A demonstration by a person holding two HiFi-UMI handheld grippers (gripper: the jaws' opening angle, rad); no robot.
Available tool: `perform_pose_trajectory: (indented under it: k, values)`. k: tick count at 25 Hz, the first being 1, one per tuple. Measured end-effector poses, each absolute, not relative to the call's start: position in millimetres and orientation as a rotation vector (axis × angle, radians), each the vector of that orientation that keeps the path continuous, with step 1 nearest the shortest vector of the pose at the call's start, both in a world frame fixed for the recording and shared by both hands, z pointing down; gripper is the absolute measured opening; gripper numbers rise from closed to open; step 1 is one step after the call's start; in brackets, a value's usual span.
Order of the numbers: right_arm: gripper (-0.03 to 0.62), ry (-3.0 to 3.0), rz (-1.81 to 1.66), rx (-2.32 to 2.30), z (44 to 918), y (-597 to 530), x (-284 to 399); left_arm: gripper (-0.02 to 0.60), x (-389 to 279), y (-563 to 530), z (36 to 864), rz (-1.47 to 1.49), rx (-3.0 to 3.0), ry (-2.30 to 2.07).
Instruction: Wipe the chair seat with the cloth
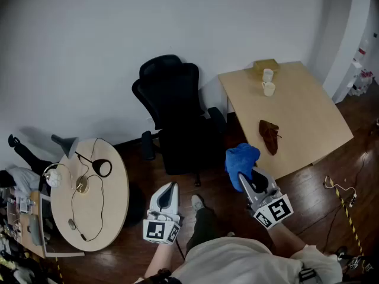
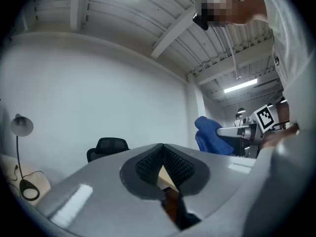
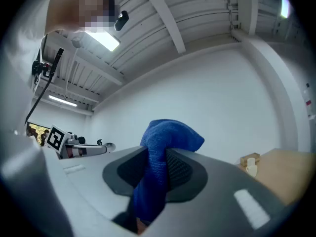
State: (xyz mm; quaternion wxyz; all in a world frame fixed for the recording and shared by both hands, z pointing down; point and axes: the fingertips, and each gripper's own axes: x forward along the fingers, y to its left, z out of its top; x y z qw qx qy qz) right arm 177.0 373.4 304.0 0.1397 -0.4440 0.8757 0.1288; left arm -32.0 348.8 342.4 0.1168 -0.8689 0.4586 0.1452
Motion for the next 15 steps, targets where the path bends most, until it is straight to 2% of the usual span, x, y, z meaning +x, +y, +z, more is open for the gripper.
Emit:
perform_pose_trajectory:
  k: [5, 10, 15]
  values:
    - [0.098, 2.543, 0.341, -1.305, 292, 279, 121, 0.038, -85, 250, 322, 0.448, -2.554, 1.338]
    - [0.098, 2.566, 0.334, -1.301, 244, 161, 73, 0.038, -134, 142, 276, 0.431, -2.529, 1.362]
    - [0.098, 2.577, 0.298, -1.282, 231, 70, 35, 0.038, -173, 55, 274, 0.392, -2.548, 1.413]
